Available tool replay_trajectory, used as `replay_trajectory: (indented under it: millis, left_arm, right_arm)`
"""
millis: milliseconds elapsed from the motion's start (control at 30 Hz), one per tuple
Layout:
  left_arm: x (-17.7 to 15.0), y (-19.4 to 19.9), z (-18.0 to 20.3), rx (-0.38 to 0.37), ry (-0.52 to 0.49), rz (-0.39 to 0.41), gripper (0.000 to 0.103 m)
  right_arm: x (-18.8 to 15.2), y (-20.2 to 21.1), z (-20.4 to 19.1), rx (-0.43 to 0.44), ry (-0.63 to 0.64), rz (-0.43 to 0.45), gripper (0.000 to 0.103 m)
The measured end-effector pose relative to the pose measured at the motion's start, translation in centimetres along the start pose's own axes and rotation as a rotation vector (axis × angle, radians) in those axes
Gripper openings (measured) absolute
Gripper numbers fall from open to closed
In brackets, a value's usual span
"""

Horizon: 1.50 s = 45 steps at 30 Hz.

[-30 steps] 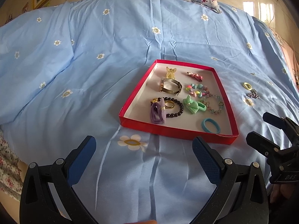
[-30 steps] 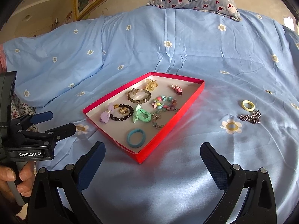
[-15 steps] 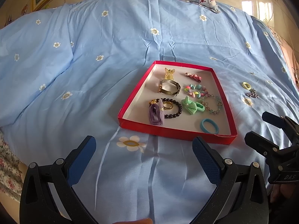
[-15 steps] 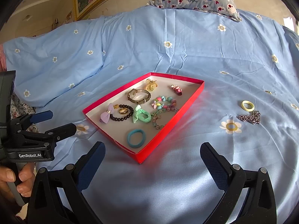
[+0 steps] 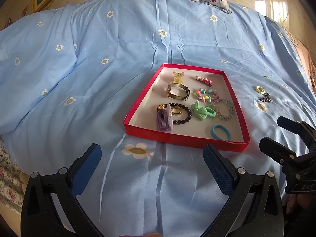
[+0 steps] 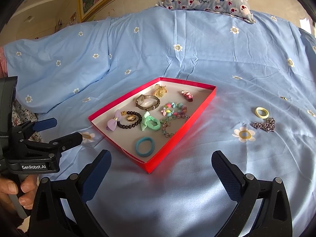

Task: Organize jewelry

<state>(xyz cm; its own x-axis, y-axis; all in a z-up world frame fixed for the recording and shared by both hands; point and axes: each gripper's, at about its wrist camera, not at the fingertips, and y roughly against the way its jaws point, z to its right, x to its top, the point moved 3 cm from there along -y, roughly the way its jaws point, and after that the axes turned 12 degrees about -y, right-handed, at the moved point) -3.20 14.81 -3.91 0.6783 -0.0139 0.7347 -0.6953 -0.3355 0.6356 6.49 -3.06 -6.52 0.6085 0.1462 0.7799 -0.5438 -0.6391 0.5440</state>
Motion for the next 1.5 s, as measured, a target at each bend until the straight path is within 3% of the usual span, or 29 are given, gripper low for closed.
replay_trajectory:
  millis: [1500]
  left_arm:
    - [0.03, -0.41, 0.08, 0.003, -0.023, 0.0, 0.103]
  right_arm:
    - [0.37, 0.22, -0.18, 0.009, -0.003, -0.006, 0.102]
